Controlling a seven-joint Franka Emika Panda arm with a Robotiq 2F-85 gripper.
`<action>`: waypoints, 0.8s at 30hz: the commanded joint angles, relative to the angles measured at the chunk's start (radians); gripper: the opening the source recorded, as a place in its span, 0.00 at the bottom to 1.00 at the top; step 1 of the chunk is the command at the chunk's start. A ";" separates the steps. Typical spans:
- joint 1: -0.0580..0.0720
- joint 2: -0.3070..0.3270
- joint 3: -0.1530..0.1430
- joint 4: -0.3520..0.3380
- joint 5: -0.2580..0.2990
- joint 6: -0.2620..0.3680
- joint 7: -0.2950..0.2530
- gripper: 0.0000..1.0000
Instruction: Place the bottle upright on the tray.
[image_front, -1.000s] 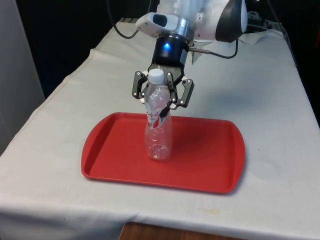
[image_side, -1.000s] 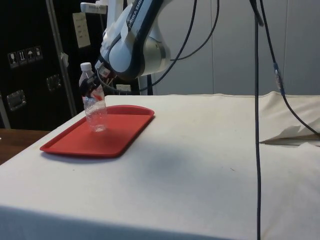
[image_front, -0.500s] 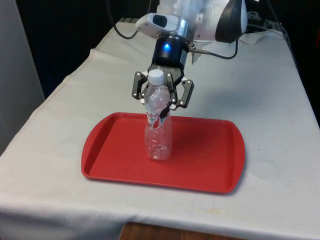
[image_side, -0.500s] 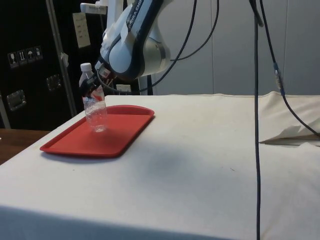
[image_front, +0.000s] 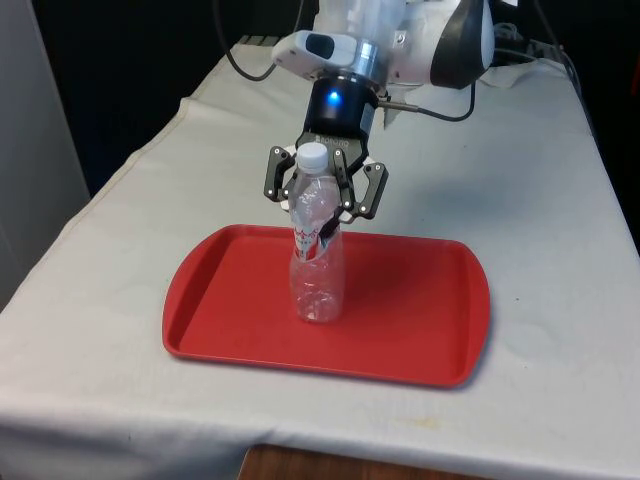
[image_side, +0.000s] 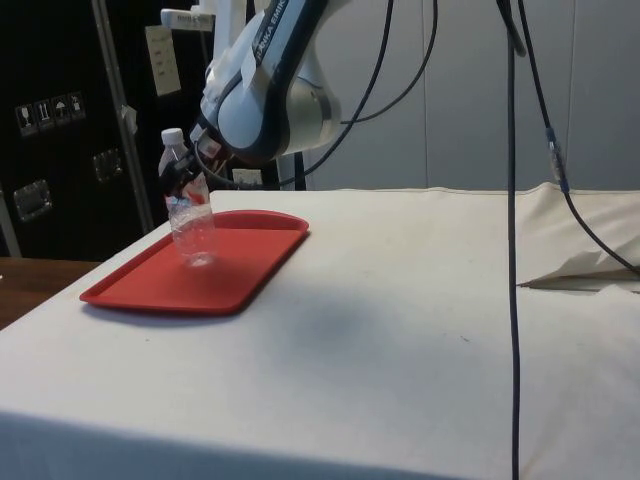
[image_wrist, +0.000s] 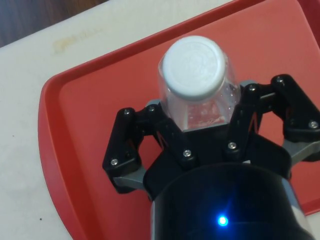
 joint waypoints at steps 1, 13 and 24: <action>-0.002 0.006 0.002 0.006 0.000 0.004 0.001 0.00; -0.001 0.010 0.001 0.011 0.000 0.003 0.001 0.45; 0.001 0.010 0.000 0.008 0.001 0.004 0.001 1.00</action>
